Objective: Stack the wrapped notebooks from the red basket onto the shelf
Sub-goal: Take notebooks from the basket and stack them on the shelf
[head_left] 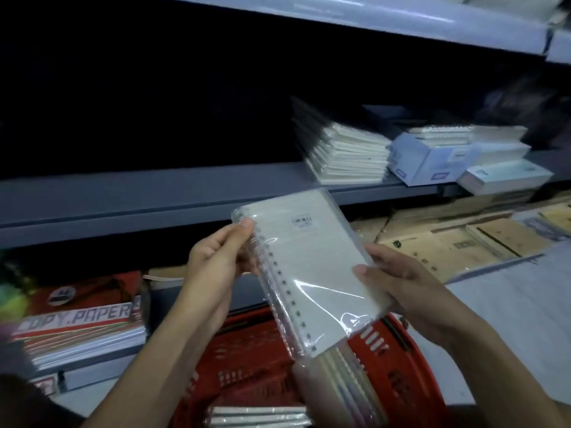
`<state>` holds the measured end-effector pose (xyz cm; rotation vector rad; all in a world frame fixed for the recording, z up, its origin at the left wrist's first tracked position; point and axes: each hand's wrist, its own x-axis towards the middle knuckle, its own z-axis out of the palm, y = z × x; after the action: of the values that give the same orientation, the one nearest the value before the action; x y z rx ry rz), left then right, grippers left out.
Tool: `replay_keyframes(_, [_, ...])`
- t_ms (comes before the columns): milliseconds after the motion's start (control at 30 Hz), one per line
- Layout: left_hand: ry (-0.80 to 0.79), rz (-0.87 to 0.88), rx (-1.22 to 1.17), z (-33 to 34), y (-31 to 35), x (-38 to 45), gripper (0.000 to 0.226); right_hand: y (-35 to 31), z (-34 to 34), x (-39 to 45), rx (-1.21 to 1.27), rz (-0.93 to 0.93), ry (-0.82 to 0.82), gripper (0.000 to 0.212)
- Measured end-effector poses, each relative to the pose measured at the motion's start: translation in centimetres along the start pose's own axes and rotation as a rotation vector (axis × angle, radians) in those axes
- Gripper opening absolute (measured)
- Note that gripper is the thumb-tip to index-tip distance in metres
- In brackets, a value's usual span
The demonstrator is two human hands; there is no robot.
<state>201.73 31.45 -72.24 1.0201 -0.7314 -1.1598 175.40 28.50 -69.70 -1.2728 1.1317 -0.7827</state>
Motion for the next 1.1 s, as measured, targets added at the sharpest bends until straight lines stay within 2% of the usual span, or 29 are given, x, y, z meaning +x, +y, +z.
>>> replay_keyframes(67, [0.039,0.021,0.001,-0.4,2.0,0.6,0.035,0.5,1.6,0.4,0.104,-0.032,0.028,0.032])
replay_keyframes(200, [0.056,0.02,-0.02,-1.0,3.9,0.4,0.051,-0.2,4.5,2.6,0.251,-0.098,0.103,0.034])
replay_keyframes(300, [0.075,0.103,0.141,-1.8,3.6,-0.2,0.052,-2.2,6.2,4.9,0.182,-0.172,0.045,0.028])
replay_keyframes(367, [0.096,0.109,0.16,-2.7,3.5,0.4,0.051,-3.2,7.2,7.0,0.142,-0.193,0.06,0.03])
replay_keyframes(467, [0.13,0.082,0.131,-3.7,4.0,2.2,0.046,-4.0,8.7,10.5,0.151,-0.152,0.122,0.025])
replay_keyframes(567, [0.22,0.127,0.204,-4.1,5.1,4.8,0.028,-4.9,10.4,13.8,0.131,-0.086,0.183,0.023])
replay_keyframes(667, [0.309,0.148,0.309,-4.5,6.1,8.2,0.017,-6.1,11.4,16.8,0.016,-0.045,0.233,0.036])
replay_keyframes(767, [0.375,0.162,0.459,-4.6,6.9,10.8,0.012,-7.8,11.7,19.2,-0.207,-0.053,0.22,0.034])
replay_keyframes(867, [0.327,0.101,0.667,-5.0,7.3,11.4,0.029,-8.8,11.2,20.1,-0.418,-0.089,0.188,0.046])
replay_keyframes(967, [0.249,0.125,0.925,-5.5,6.5,9.9,0.057,-8.4,10.0,18.6,-0.488,-0.125,0.037,0.051])
replay_keyframes(1033, [0.265,0.174,1.072,-5.4,6.1,8.9,0.06,-7.3,9.4,17.4,-0.554,-0.179,0.009,0.051])
replay_keyframes(1100, [0.306,0.23,1.069,-5.5,5.7,8.7,0.057,-6.1,9.3,17.3,-0.59,-0.246,0.098,0.052])
